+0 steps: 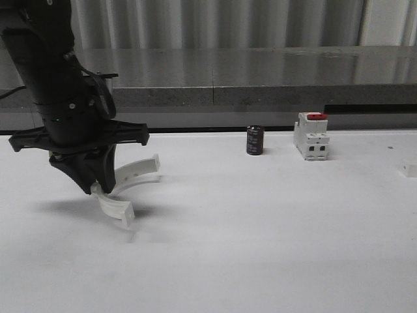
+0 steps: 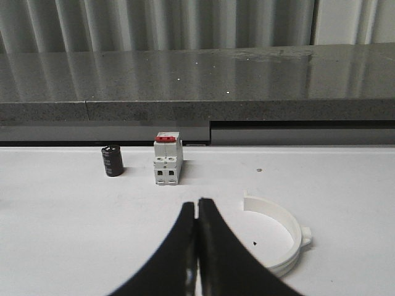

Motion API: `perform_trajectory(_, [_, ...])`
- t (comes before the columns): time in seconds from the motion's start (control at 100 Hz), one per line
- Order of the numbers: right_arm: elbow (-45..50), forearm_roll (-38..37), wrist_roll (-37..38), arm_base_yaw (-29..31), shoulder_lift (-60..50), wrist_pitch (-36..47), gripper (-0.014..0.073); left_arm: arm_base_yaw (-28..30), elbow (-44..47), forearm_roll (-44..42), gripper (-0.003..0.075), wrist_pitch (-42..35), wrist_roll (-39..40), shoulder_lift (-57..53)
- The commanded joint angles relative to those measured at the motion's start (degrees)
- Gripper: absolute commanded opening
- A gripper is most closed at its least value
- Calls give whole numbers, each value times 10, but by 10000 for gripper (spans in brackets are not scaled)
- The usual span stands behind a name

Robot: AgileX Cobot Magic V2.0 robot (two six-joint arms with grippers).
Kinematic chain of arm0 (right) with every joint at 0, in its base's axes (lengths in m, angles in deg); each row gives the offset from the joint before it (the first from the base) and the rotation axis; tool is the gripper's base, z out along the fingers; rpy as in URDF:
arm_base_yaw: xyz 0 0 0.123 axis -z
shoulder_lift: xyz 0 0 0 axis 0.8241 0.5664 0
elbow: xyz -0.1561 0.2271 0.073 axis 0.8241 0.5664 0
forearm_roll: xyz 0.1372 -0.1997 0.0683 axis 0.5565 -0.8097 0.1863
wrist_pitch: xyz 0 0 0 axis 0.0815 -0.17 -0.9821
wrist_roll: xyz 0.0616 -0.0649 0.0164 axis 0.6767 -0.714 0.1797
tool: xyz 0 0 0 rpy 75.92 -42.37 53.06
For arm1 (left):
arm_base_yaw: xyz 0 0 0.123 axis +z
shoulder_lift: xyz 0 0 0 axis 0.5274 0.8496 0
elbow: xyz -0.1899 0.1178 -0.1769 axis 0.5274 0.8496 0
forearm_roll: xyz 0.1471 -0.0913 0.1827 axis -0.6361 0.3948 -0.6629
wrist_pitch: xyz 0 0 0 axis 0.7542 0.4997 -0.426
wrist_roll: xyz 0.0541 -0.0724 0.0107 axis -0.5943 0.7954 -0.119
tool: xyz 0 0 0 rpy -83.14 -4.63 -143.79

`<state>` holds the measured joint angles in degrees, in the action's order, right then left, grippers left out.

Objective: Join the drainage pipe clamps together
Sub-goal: 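Lower the clamp half onto the table and open the left gripper, then lift the left gripper away from the placed clamp half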

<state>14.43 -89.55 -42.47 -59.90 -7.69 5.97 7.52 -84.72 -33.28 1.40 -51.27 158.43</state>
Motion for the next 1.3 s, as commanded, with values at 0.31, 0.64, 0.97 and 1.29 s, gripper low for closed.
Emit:
perform_trajectory(0.31, [-11,0,-2,2,-11,48,-66,-5,-14,-2,57,-24,11,-5])
perform_trajectory(0.64, [-11,0,-2,2,-11,48,-66,-5,-14,-6,463,-21,8,-3])
perform_trajectory(0.97, [-11,0,-2,2,-11,48,-66,-4,-14,-38,575,-32,8,-56])
perform_trajectory(1.29, [-11,0,-2,2,-11,48,-66,40,33,-76,573,-78,5,-210])
